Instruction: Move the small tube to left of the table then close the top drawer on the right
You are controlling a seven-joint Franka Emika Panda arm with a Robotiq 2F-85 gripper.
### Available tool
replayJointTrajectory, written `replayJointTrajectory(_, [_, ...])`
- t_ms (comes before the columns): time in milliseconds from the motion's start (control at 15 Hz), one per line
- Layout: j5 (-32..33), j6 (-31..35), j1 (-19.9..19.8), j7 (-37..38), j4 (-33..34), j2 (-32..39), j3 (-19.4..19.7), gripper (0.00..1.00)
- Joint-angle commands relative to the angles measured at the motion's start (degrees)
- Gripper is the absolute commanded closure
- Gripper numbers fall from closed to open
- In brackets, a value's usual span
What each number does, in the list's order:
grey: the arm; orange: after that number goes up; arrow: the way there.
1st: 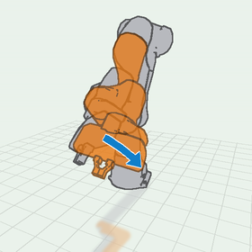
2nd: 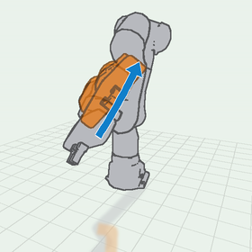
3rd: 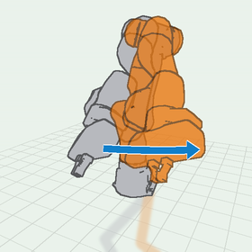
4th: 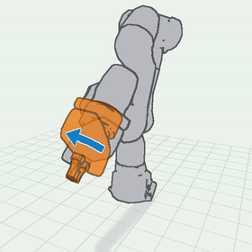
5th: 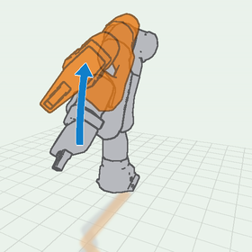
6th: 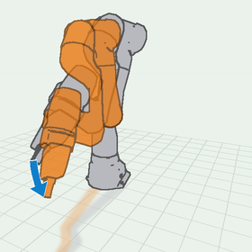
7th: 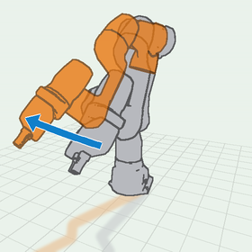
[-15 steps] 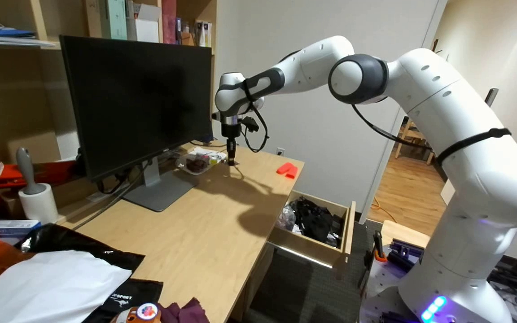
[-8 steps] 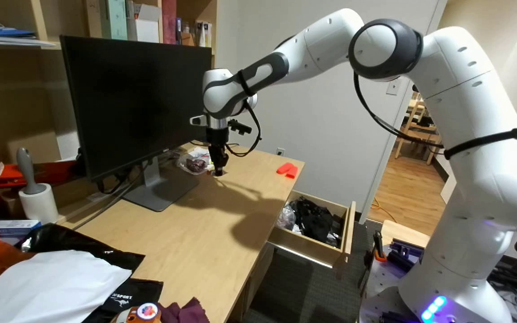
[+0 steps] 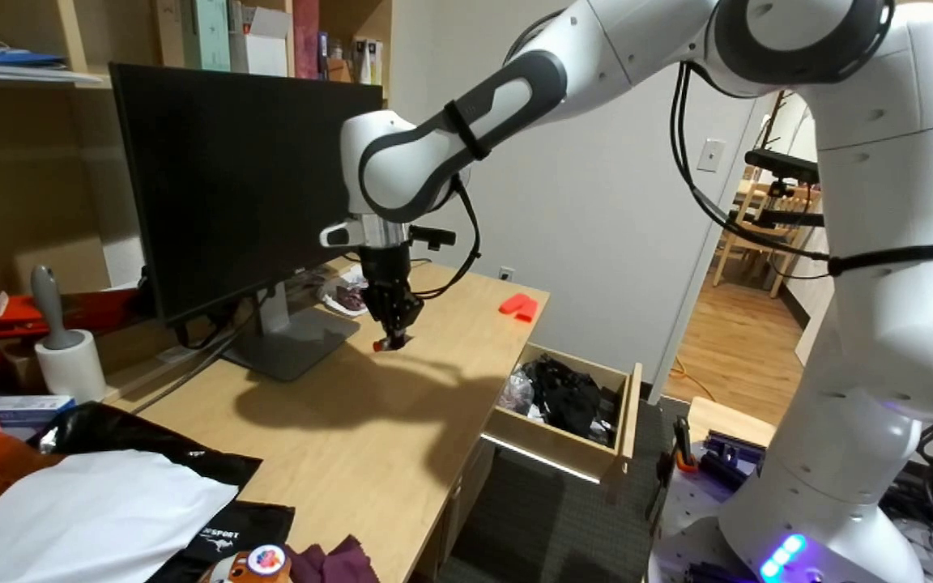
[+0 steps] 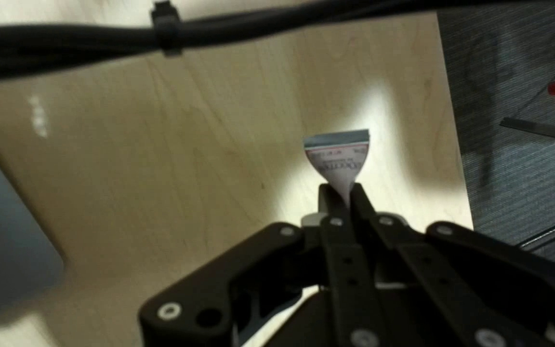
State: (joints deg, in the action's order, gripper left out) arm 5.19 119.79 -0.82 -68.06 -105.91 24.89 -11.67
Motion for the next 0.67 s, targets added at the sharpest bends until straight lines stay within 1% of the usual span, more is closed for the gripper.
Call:
replayJointTrajectory(0, [-0.5, -0.1, 1.0, -0.3, 0.4, 0.2, 1.3, 0.94])
replayJointTrajectory(133, [-0.4, -0.1, 0.6, -0.2, 0.9, 0.9, 2.0, 0.94])
replayJointTrajectory(400, [-0.4, -0.1, 0.5, -0.2, 1.1, 1.1, 2.1, 0.94])
replayJointTrajectory(467, [1.7, 1.1, 2.0, 0.9, -0.6, 0.2, 2.1, 0.94])
replayJointTrajectory(533, [3.0, 1.6, 3.4, -1.0, -3.2, -1.1, 0.9, 0.94])
replayJointTrajectory(600, [4.0, 1.4, 4.5, -1.9, -4.3, -1.5, 0.3, 0.93])
